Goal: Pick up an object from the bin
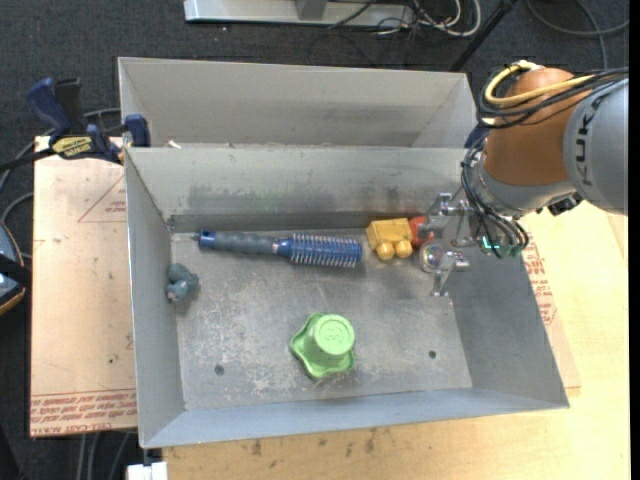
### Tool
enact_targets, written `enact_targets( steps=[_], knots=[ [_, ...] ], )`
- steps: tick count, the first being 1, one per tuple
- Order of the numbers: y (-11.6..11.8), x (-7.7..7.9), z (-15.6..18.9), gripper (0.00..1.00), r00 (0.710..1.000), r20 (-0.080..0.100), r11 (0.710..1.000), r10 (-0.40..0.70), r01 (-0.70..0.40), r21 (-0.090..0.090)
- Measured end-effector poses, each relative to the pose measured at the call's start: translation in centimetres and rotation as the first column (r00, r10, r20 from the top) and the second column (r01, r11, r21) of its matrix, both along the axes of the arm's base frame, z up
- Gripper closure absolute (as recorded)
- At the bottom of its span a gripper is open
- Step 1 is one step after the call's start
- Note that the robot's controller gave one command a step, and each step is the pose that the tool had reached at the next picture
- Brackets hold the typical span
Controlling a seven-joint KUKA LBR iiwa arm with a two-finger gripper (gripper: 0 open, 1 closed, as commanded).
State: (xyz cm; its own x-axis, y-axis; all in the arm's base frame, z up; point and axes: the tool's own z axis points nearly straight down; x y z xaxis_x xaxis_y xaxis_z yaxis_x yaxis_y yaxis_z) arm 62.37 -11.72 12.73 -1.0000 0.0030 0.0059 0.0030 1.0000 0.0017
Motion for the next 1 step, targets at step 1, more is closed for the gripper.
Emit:
enact_targets(
  steps=[1],
  knots=[
    [0.69, 2.9, -2.29, 0.0, 0.997, 0.015, 0.997, -0.082, 0.082, -0.001]
  ],
)
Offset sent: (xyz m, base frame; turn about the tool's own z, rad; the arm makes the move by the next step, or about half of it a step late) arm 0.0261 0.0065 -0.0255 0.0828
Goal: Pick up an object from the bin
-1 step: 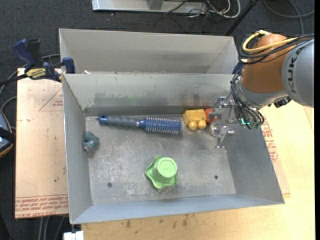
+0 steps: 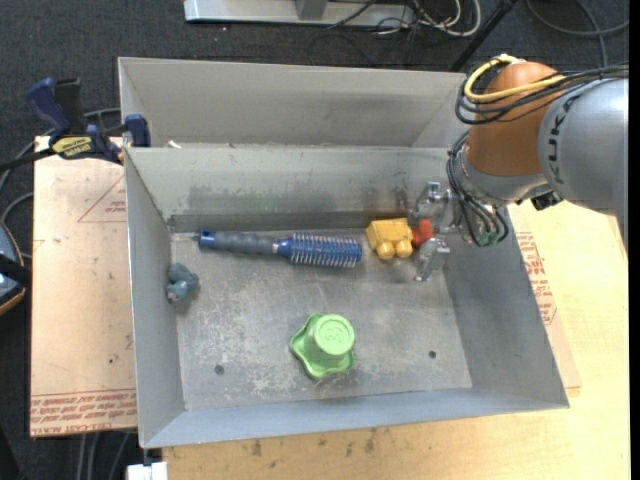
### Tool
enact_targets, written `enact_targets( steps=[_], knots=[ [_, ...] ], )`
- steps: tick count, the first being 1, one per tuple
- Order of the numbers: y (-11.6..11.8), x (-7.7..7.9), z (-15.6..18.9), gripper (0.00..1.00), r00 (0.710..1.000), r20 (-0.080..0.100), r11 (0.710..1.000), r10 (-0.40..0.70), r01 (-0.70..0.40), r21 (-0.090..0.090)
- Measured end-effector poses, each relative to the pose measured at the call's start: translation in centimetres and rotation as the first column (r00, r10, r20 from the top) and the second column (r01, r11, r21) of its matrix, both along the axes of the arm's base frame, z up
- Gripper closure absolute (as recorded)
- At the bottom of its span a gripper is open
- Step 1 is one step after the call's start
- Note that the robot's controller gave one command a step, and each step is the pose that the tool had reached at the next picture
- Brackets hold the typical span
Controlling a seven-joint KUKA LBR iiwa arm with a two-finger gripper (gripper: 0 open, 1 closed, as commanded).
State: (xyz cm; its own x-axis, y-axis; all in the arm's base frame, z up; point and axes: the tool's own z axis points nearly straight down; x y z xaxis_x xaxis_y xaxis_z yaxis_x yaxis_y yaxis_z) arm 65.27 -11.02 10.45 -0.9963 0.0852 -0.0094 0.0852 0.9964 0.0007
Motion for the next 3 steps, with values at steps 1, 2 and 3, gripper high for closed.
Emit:
enact_targets(
  steps=[1, 2, 3],
  knots=[
    [4.9, 0.9, -0.4, 0.0, 0.987, 0.009, 0.987, 0.162, -0.162, -0.003],
    [10.4, -1.2, -2.8, 0.0, 0.998, 0.007, 0.998, 0.059, -0.059, -0.001],
    [9.6, -2.1, -1.5, 0.0, 0.979, -0.005, 0.979, 0.204, -0.204, 0.0]
  ],
)
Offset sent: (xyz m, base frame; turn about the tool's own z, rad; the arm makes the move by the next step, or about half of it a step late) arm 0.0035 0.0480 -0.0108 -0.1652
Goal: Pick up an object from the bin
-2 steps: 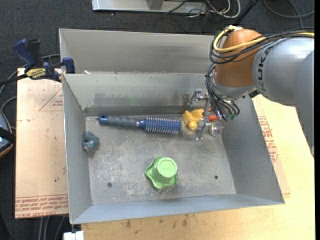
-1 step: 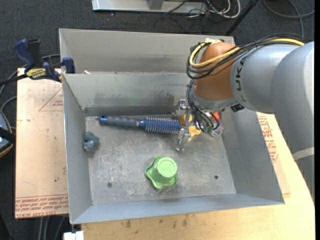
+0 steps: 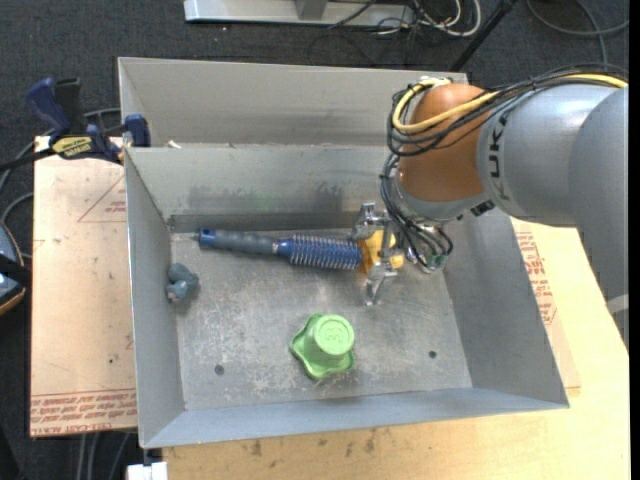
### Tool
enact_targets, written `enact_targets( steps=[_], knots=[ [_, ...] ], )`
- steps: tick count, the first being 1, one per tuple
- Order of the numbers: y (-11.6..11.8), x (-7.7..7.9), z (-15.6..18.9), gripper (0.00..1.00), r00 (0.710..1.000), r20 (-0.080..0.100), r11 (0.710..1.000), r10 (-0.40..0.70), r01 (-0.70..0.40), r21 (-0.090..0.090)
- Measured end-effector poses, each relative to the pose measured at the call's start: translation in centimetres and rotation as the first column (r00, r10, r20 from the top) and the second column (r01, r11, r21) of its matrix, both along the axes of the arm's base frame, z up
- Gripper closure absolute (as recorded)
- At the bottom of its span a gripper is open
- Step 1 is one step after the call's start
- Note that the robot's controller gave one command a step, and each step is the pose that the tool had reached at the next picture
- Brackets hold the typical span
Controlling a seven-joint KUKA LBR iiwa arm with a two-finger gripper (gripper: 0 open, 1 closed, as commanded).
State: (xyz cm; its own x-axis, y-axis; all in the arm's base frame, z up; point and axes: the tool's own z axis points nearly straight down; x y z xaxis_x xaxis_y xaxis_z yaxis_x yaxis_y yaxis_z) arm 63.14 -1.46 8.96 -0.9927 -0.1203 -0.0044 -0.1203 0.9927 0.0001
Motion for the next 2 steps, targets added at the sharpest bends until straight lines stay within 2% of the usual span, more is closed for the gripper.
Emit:
enact_targets(
  steps=[1, 2],
  knots=[
    [2.45, 2.51, -1.41, 0.0, 0.998, 0.001, 0.998, -0.064, 0.064, -0.002],
    [2.55, 2.7, -1.15, 1.0, 0.998, 0.01, 0.998, -0.066, 0.066, 0.002]
  ],
)
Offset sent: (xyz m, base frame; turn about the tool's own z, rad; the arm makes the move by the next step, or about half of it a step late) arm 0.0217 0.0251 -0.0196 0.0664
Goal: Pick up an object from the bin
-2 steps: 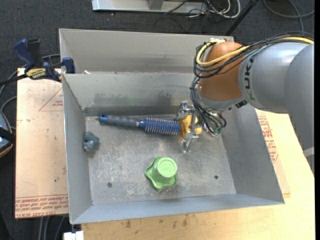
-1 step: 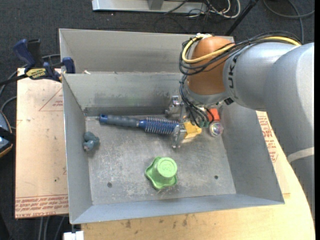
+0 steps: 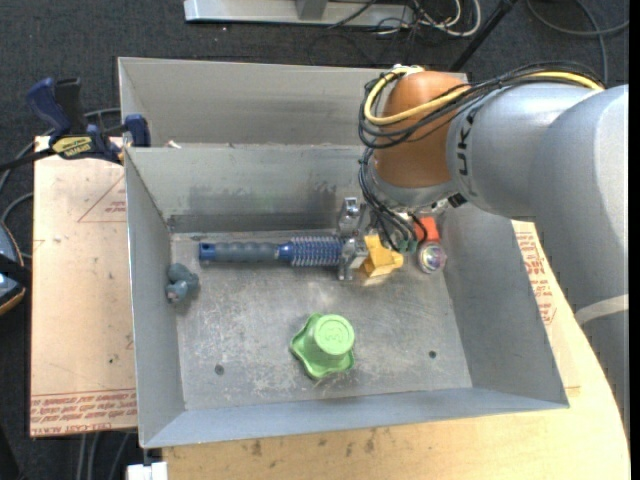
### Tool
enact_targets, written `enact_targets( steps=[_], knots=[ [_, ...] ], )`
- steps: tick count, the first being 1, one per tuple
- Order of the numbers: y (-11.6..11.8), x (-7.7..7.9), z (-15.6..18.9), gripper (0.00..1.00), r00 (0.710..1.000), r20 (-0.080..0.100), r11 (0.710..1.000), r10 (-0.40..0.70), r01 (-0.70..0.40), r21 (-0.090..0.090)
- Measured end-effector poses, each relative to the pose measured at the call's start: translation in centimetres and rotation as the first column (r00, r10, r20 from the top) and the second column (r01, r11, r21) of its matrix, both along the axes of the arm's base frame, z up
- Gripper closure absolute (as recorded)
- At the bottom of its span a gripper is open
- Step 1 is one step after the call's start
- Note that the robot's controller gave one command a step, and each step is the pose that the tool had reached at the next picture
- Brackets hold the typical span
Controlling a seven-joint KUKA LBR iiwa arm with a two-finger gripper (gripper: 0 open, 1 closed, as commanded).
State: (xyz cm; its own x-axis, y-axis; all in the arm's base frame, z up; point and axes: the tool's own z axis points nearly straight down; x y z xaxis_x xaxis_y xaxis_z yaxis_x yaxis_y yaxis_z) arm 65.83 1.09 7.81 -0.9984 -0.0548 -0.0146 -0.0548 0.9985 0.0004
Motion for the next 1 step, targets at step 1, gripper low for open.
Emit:
enact_targets(
  steps=[1],
  knots=[
    [-1.06, -1.72, 13.43, 1.0, 0.999, -0.005, 0.999, 0.04, -0.04, -0.002]
  ],
)
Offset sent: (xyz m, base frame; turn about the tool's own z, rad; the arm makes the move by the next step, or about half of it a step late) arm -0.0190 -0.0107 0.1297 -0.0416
